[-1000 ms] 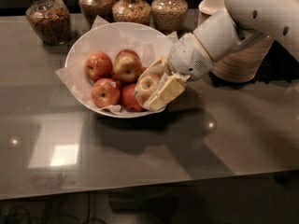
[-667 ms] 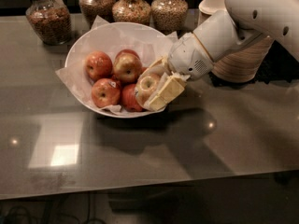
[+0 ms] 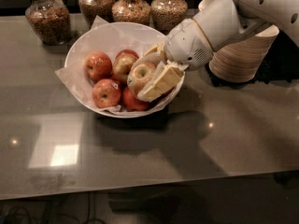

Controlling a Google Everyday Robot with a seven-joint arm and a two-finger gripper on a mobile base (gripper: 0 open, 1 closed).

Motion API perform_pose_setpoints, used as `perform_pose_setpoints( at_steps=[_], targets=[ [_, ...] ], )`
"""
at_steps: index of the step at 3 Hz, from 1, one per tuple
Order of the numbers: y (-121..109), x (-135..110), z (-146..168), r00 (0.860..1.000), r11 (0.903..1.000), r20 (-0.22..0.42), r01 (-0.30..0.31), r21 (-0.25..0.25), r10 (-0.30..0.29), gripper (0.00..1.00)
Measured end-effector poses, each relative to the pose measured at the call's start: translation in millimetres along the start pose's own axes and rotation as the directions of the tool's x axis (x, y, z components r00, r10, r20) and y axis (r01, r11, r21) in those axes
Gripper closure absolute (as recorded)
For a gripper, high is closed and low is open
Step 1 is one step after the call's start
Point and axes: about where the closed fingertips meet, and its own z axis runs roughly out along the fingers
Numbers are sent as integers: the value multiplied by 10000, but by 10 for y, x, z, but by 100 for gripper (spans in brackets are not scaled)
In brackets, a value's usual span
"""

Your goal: Pick apple from white bowl

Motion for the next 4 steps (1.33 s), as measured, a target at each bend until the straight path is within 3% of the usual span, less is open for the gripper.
perform_pose_setpoints(
  at_steps=[2, 3, 4],
  targets=[
    [-225, -620, -205, 9926, 9942, 553, 1076, 60, -1077, 100],
    [-426, -828, -448, 9895, 9896, 323, 1401, 339, -1411, 100],
    [-456, -933, -526, 9858, 9852, 402, 1606, 601, -1632, 100]
  ],
)
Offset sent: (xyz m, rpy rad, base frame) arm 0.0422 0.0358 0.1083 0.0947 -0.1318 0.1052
